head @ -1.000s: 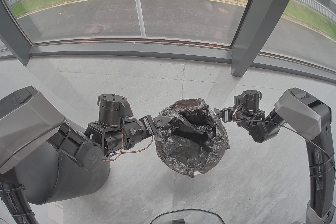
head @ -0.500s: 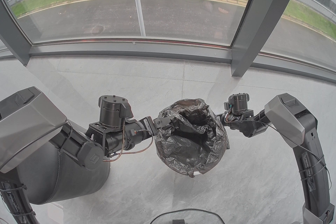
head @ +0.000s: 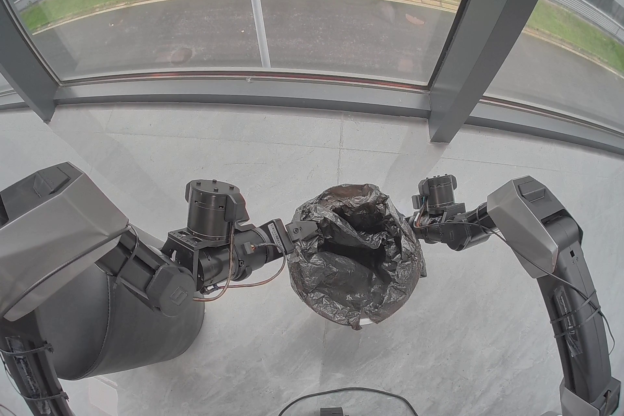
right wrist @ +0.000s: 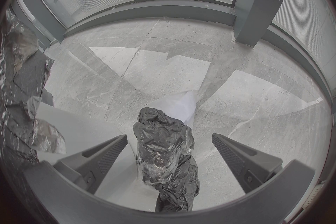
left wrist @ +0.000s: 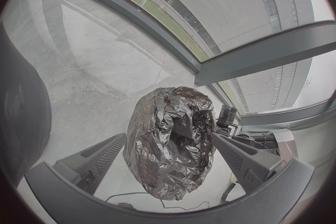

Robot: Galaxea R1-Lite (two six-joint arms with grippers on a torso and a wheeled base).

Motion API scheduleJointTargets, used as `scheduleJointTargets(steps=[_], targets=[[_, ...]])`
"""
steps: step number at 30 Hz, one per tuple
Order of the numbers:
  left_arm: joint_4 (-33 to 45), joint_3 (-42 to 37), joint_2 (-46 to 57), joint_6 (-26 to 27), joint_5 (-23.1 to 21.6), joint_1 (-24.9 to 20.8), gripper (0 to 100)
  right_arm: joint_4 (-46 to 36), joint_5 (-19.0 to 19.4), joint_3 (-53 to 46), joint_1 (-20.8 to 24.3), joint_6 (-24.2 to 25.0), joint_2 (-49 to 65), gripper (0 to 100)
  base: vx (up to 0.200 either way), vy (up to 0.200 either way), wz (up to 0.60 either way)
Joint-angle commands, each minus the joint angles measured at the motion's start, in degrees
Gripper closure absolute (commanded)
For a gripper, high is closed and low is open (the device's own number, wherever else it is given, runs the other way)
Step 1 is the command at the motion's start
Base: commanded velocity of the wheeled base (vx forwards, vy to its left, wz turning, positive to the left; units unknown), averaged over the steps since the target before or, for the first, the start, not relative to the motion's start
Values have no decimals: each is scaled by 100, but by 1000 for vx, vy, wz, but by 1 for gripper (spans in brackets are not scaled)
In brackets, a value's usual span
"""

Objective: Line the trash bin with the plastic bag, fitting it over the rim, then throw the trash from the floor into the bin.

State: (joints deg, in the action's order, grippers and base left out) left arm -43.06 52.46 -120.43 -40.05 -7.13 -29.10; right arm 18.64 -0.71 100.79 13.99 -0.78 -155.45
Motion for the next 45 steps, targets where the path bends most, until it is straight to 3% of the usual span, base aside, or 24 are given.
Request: scheduleJointTargets(steps=[1, 10, 25, 35, 45], targets=[[-1, 1, -51, -3, 1, 1, 0, -18, 0, 11, -2, -1, -2, 0, 0, 0, 0], [-1, 10, -68, 6, 1, 1, 0, -414, 0, 19, 7, -36, -2, 0, 0, 0, 0], [-1, 19, -95, 6, 1, 1, 0, -414, -8, 11, 16, -10, -82, 0, 0, 0, 0], [-212, -16, -121, -3, 1, 1, 0, -405, 115, -1070, 24, -36, 639, 0, 0, 0, 0], [-265, -16, -191, -3, 1, 1, 0, -361, 150, -1167, 16, -27, 569, 0, 0, 0, 0]])
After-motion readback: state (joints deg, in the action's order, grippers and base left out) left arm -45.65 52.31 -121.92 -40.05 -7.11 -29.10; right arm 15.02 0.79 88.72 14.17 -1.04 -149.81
